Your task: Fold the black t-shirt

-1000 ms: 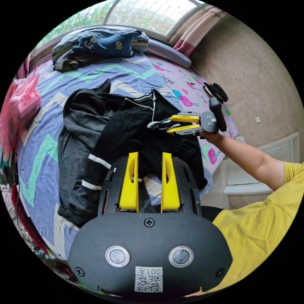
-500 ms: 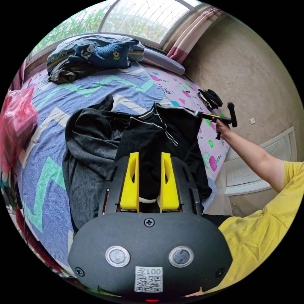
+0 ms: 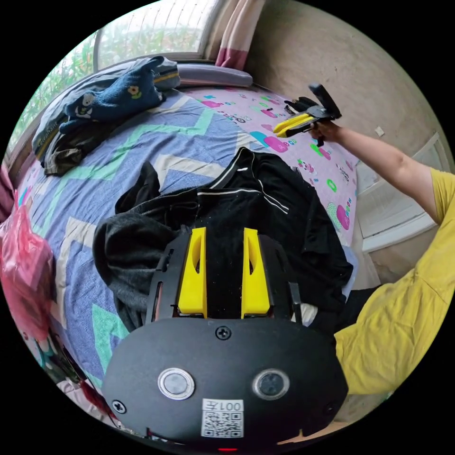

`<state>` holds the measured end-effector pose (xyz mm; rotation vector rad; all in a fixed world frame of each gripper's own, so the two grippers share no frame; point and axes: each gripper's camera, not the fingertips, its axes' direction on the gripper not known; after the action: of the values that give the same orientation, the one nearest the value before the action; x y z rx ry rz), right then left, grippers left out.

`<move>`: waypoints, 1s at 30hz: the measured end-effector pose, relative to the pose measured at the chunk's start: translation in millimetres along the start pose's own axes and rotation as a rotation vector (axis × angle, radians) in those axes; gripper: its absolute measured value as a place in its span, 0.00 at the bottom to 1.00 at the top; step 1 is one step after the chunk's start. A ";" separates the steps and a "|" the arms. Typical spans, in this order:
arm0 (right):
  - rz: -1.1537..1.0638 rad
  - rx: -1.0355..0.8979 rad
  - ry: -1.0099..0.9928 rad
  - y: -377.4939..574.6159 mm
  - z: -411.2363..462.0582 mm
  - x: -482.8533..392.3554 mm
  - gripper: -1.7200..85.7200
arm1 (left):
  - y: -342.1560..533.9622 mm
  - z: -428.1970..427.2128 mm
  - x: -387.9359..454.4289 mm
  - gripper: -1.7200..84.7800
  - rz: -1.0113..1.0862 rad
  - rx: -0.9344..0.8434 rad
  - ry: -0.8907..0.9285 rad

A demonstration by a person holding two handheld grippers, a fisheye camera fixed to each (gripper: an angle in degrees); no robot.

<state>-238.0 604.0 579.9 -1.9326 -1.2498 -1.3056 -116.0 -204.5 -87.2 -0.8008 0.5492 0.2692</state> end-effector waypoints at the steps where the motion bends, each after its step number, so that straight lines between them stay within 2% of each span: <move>1: -0.023 -0.024 -0.010 -5.4 4.0 3.2 0.11 | -4.6 4.6 -5.4 0.11 -0.010 -0.015 0.020; 8: -0.163 -0.188 -0.116 -37.0 36.7 48.1 0.12 | -28.2 38.8 -29.8 0.11 -0.140 -0.067 0.023; 16: -0.195 -0.145 -0.259 -43.6 42.6 83.6 0.11 | -42.9 99.0 -22.4 0.11 -0.133 -0.220 -0.030; 23: -0.214 -0.226 -0.311 -33.7 65.9 92.1 0.12 | -29.8 142.4 -20.5 0.11 -0.157 -0.233 -0.013; 30: -0.180 -0.205 -0.385 4.2 73.3 85.4 0.08 | -9.7 188.6 -18.2 0.10 -0.201 -0.250 0.032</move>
<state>-190.5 695.0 626.3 -2.3452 -1.5557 -1.2236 -58.6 -71.9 35.8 -1.0966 0.4660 0.1408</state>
